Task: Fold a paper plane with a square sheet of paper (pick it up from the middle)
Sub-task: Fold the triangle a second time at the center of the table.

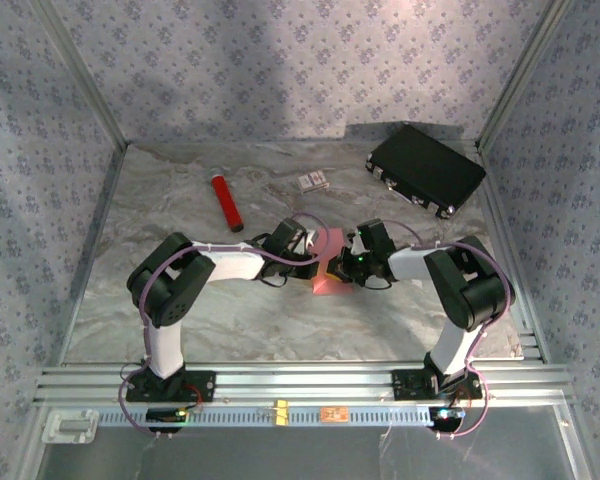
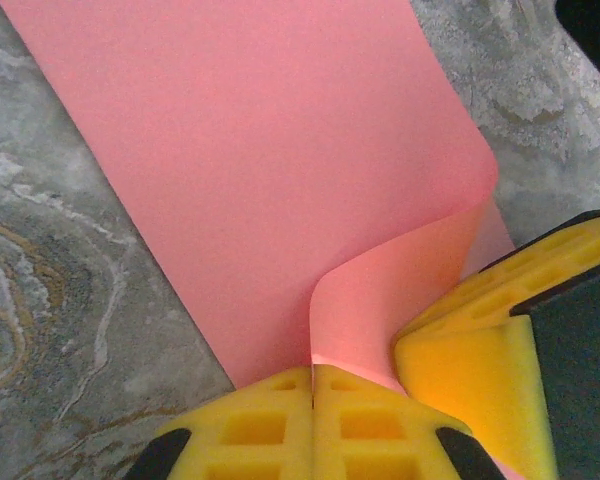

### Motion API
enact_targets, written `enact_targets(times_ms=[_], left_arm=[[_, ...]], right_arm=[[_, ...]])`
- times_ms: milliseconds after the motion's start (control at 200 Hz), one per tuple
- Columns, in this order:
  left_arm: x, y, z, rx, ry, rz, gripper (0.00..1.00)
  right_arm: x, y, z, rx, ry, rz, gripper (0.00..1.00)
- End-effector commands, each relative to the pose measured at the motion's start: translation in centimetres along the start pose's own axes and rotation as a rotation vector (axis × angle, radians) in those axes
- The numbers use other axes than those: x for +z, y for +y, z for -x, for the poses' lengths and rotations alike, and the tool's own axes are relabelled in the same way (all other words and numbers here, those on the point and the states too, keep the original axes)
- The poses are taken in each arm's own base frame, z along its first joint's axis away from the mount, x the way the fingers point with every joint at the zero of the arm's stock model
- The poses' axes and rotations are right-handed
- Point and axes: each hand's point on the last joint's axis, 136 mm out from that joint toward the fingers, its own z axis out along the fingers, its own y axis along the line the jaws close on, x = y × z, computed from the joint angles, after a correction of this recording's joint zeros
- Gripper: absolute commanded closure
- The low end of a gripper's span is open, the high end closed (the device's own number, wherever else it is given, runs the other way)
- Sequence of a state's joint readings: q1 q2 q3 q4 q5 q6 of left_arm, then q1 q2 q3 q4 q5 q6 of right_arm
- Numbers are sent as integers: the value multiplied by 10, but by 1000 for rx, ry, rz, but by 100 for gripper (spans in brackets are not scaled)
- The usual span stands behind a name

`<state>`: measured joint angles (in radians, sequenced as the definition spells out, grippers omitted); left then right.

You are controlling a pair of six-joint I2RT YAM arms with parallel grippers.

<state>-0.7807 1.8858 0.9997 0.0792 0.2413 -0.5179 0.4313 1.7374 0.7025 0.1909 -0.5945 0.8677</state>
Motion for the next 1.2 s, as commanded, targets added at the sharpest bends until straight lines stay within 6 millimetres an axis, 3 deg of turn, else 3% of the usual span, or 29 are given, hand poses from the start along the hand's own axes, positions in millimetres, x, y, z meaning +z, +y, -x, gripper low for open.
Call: enact_targets(times_ms=[0, 255, 380, 605, 700, 779, 984, 1194], left_arm=[[5, 11, -17, -18, 54, 28, 100], [4, 11, -17, -14, 57, 30, 100], [5, 12, -18, -14, 61, 34, 100], [4, 13, -20, -11, 66, 36, 100], [4, 13, -19, -9, 64, 37, 100], [4, 14, -19, -11, 66, 39, 100], [5, 15, -21, -13, 69, 40, 100], [4, 15, -21, -12, 72, 38, 100]], right_arm=[[0, -13, -3, 14, 4, -33, 97], [-20, 21, 23, -42, -48, 13, 96], [-16, 12, 26, -37, -52, -20, 96], [-7, -31, 15, 42, -40, -100, 97], [-8, -38, 14, 57, -39, -110, 97], [-12, -31, 18, 58, -42, -82, 97], [-30, 8, 39, -1, -69, 16, 94], [-23, 3, 45, 12, -60, 23, 94]])
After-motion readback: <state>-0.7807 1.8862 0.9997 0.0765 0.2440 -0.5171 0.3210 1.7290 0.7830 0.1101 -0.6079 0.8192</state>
